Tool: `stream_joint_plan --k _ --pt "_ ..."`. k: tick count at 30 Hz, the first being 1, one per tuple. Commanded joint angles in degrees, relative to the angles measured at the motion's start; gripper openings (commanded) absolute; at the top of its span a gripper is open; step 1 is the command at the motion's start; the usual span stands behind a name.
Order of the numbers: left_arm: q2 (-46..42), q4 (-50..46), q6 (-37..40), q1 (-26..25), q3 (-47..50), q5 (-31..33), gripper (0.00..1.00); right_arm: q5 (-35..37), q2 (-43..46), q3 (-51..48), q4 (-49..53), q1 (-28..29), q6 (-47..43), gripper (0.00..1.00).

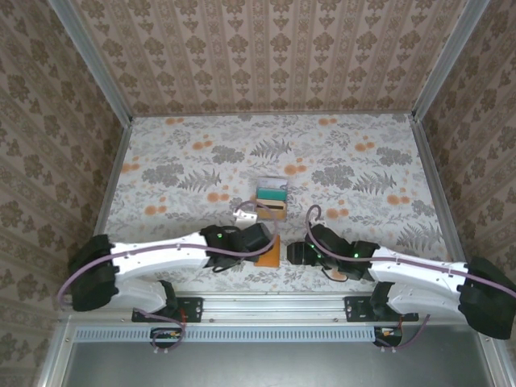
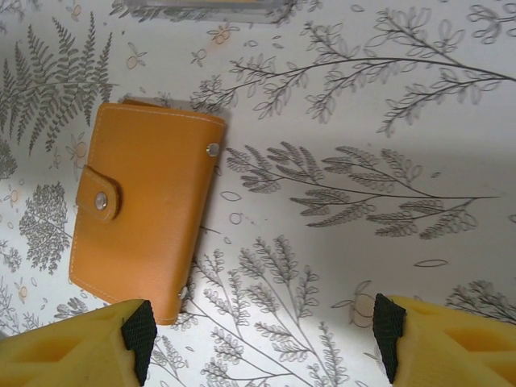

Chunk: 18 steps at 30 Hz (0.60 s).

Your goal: Take the credit cards out of the card holder

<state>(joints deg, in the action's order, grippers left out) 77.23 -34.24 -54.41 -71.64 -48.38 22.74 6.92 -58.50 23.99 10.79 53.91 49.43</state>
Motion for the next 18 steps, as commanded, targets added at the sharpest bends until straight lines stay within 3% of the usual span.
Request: stream_joint_plan --k 1,8,18 --pt "3.80 -0.85 0.04 -0.95 -3.44 -1.72 0.36 1.99 2.94 -1.89 -0.18 -0.61 0.47 0.77" --pt "9.95 0.55 0.71 -1.53 -5.80 -5.14 0.37 1.68 6.68 -4.72 -0.42 -1.93 1.27 0.80" --pt "17.04 -0.90 2.59 -1.14 -9.92 -5.30 0.34 0.01 4.80 -5.18 -2.17 -2.86 1.55 0.83"
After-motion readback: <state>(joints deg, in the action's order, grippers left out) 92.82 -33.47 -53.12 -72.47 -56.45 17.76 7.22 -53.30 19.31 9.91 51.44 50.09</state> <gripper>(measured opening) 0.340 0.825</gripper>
